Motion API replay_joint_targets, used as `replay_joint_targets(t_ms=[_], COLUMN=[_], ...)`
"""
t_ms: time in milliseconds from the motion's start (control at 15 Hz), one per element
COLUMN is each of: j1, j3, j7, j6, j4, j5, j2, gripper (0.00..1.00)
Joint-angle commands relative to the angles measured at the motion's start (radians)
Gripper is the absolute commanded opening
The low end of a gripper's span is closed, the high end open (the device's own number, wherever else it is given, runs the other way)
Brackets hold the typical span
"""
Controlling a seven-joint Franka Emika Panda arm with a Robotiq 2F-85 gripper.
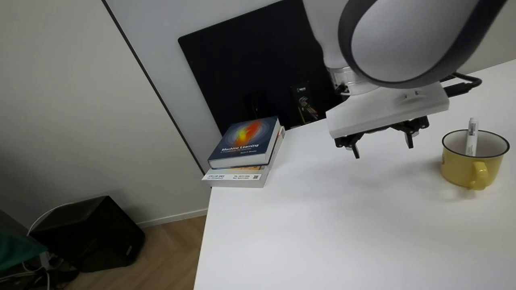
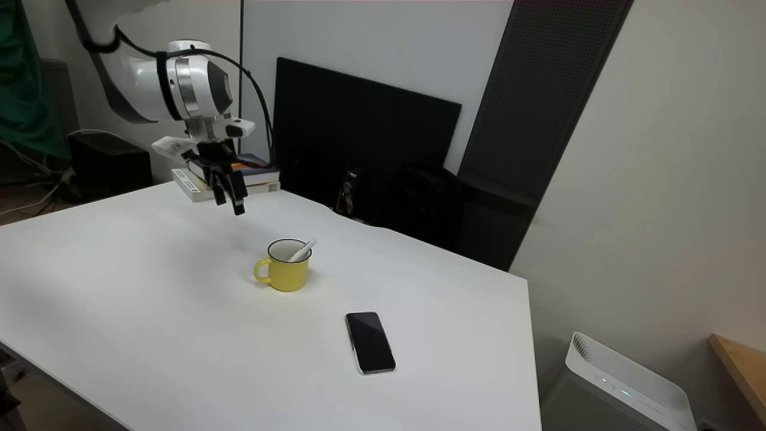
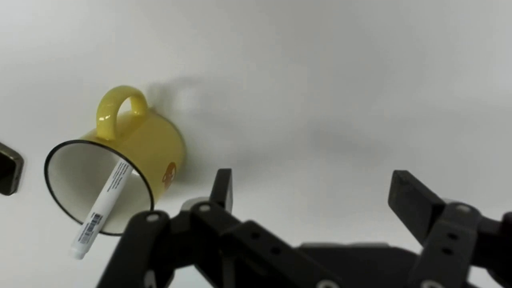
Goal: Put the blue marker inside the yellow mug
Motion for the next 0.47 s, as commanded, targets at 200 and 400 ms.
replay_joint_targets(t_ms=[200,400], j1=[0.051,0.050], j3=[-0.059,-0.060], j7=[-0.240,-0.280], j6=[-0.011,-0.017], j4=[0.000,0.000], j5=[0.255,0.282], j2=[-0.006,-0.005], gripper=[1.00,1.00])
